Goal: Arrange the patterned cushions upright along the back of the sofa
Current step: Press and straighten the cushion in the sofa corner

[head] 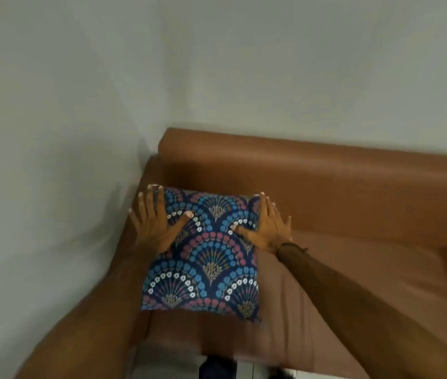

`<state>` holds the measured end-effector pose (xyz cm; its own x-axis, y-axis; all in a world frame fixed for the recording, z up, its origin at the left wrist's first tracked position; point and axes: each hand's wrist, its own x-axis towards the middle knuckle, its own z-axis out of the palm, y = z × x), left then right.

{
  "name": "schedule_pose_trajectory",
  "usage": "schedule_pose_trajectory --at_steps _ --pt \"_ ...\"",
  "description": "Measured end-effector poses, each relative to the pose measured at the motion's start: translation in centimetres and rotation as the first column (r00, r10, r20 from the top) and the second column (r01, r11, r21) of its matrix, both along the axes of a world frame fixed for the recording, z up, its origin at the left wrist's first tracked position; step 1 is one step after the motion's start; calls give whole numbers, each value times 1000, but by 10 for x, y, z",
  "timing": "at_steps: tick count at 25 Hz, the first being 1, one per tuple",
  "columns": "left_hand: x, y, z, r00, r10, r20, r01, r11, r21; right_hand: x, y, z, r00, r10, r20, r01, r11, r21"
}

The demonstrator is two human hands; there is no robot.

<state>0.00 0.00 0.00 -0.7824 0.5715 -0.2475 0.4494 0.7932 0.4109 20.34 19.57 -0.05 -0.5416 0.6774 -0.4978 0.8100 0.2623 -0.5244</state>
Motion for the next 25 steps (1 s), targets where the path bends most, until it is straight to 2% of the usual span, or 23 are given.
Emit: schedule_pose_trajectory --at_steps 1,2,4,6,7,10,12,15,17,21,25 --pt "5 -8 -17 993 92 77 -93 996 10 0 -10 -22 998 -61 28 64 986 -154" --pt "5 -11 -28 970 173 169 -182 982 43 -1 -17 -36 980 -201 3 191 927 -321" --pt "9 -26 -45 877 311 366 -350 936 44 6 -37 -55 909 -415 35 358 735 -576" --pt "2 -26 -43 796 398 455 -474 878 61 9 -40 -52 878 -477 27 350 605 -715" --pt "-1 -21 -35 786 412 462 -510 854 106 12 -34 -50 876 -483 8 328 583 -743" --pt "14 4 -1 756 392 524 -564 796 219 33 -7 -39 850 -525 -37 292 528 -798" --pt "38 32 19 722 347 598 -576 780 244 60 24 -31 793 -599 -110 294 535 -792" --pt "94 101 36 722 185 667 -494 813 309 125 87 -8 692 -693 -201 362 575 -734" --pt "145 155 37 746 80 661 -408 839 359 182 133 0 649 -721 -244 396 594 -701" --pt "275 267 8 732 -92 675 -267 872 409 320 226 -5 577 -766 -283 507 608 -611" --pt "410 366 -52 697 -192 691 -180 886 428 461 308 -46 506 -814 -285 616 573 -542"
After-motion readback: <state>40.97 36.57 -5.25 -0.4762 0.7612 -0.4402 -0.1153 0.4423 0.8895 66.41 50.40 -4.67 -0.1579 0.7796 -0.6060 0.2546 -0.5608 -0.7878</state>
